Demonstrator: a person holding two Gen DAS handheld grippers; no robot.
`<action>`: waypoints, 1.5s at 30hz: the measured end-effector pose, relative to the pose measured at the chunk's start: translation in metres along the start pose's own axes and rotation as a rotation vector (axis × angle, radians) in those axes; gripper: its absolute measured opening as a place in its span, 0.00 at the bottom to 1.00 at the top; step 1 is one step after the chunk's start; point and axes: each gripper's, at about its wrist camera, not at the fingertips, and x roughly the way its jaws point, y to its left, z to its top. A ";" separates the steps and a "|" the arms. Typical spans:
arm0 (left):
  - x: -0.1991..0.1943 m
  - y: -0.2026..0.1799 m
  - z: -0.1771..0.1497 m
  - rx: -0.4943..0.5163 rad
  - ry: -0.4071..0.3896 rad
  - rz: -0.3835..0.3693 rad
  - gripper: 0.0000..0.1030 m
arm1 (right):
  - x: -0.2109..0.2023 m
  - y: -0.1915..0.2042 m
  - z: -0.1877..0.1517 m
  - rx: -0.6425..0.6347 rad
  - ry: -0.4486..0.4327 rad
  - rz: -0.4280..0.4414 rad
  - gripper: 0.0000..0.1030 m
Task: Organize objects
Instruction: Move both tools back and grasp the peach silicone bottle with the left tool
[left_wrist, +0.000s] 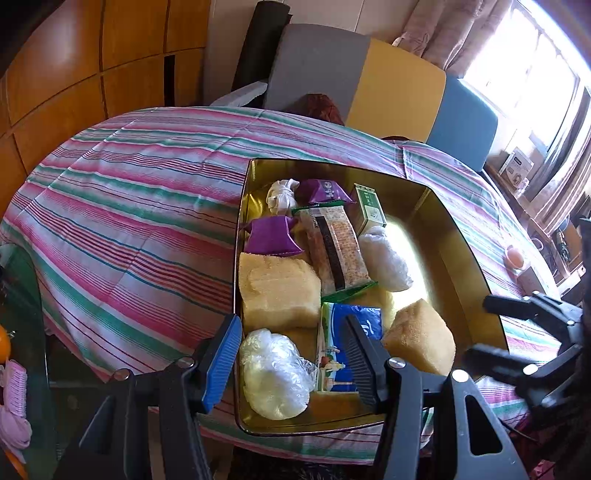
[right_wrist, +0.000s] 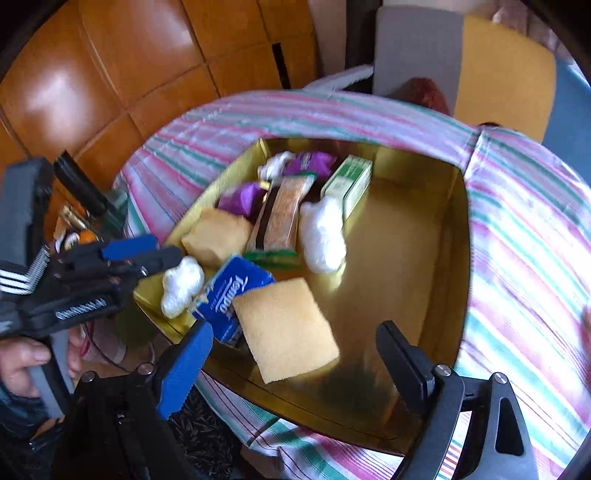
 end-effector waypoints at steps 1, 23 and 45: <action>0.000 0.000 0.000 -0.001 0.001 0.000 0.55 | -0.006 -0.001 0.001 0.006 -0.017 -0.001 0.88; -0.011 -0.098 0.030 0.258 -0.050 -0.043 0.55 | -0.138 -0.231 -0.069 0.521 -0.152 -0.456 0.95; 0.020 -0.273 0.032 0.563 0.009 -0.195 0.55 | -0.180 -0.339 -0.160 1.108 -0.342 -0.381 0.98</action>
